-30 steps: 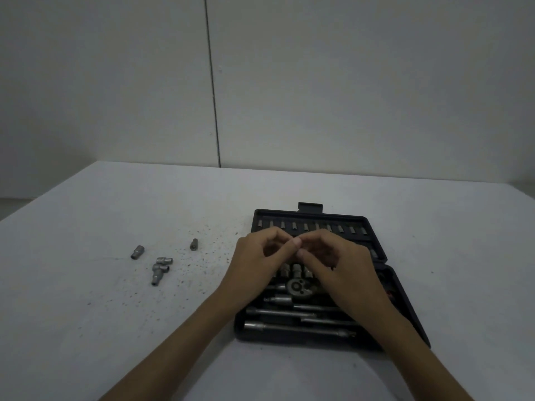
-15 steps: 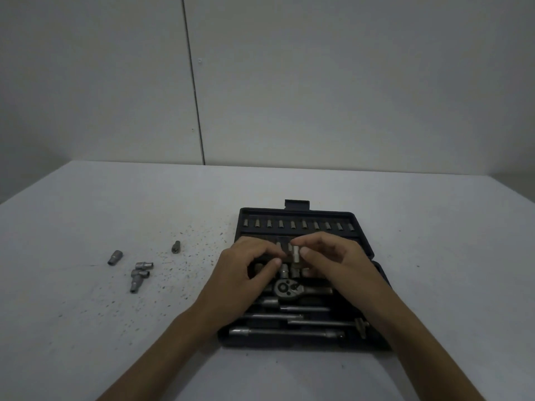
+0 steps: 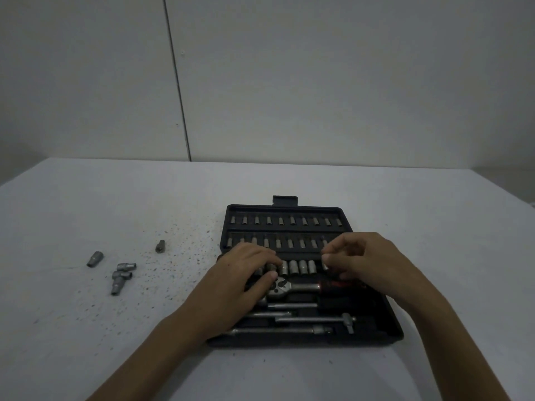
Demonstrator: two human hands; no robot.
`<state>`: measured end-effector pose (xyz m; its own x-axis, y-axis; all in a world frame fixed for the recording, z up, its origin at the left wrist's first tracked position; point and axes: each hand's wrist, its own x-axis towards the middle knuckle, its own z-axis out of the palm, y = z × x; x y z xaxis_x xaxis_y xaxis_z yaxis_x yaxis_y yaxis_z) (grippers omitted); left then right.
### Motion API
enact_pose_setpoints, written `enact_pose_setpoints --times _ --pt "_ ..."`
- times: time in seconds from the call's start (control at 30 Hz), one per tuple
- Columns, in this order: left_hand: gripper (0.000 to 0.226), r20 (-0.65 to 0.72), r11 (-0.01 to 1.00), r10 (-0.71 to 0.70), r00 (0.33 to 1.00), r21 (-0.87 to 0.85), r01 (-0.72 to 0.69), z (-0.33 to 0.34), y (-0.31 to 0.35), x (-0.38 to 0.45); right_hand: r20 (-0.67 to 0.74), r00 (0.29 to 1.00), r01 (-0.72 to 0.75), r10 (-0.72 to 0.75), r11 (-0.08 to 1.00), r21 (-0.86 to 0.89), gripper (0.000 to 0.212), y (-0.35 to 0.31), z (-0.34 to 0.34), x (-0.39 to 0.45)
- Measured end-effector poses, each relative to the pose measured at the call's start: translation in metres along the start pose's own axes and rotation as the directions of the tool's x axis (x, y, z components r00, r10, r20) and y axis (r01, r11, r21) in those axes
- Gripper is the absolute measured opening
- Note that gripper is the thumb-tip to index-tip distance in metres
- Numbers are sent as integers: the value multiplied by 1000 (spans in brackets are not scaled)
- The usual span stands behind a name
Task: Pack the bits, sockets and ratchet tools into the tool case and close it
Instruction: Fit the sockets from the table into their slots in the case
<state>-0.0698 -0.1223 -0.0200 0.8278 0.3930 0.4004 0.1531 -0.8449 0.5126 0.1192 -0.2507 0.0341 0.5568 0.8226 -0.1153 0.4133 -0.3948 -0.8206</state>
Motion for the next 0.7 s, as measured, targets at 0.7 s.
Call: enact_pose_setpoints --times 0.7 --pt "40 16 1000 -9 1000 18 8 1 -1 0 43 994 108 -101 961 -255 9 4 -1 0"
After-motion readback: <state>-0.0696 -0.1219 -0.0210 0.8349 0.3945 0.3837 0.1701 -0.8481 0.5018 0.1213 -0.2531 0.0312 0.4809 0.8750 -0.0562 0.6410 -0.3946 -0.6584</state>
